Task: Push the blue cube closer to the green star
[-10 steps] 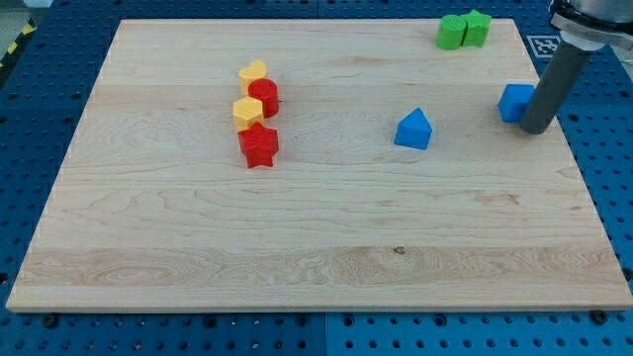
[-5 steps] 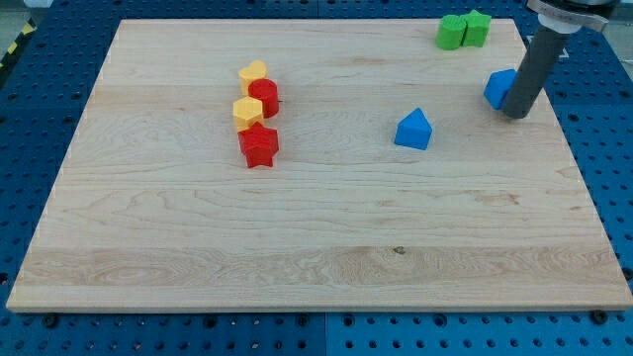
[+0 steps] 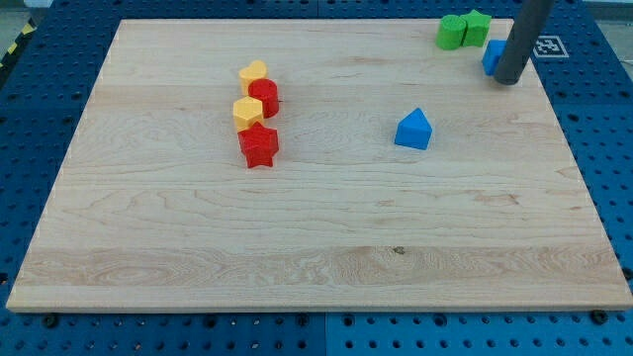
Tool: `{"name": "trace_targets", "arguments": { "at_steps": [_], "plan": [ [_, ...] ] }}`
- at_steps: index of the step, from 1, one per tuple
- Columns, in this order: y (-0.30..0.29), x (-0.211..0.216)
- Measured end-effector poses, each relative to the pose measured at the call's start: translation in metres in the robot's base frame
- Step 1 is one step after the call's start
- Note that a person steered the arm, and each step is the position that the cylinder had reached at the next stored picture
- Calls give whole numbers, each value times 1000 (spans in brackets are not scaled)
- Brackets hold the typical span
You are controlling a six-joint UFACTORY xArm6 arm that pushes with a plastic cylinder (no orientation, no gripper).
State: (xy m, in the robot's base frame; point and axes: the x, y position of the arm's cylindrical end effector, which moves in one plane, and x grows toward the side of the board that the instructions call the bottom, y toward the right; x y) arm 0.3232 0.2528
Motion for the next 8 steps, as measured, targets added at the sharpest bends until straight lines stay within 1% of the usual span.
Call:
{"name": "trace_targets", "arguments": {
  "at_steps": [2,4,5,6,7,8],
  "plan": [
    [4,-3],
    [4,-24],
    [4,-26],
    [4,-44],
    [6,-37],
    [16,24]
  ]
}}
